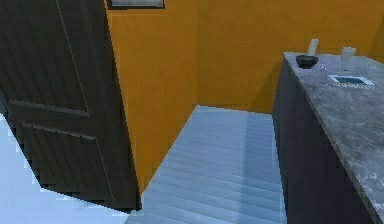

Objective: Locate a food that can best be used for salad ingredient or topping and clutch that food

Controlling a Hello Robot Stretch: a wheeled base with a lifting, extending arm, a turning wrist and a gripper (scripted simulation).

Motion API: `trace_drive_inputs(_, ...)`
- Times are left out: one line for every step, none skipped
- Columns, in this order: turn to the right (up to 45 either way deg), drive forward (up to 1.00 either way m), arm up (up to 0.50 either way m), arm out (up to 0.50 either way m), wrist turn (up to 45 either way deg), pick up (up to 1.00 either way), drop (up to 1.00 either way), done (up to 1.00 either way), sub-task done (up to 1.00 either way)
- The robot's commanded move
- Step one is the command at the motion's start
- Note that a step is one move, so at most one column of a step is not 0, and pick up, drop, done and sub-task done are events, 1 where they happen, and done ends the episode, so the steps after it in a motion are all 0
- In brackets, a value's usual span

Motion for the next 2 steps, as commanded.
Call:
trace_drive_inputs(0.0,0.00,0.10,0.00,0.0,0.00,0.00,0.00,0.00)
trace_drive_inputs(0.0,0.00,0.00,0.00,0.0,0.00,0.00,1.00,0.00)
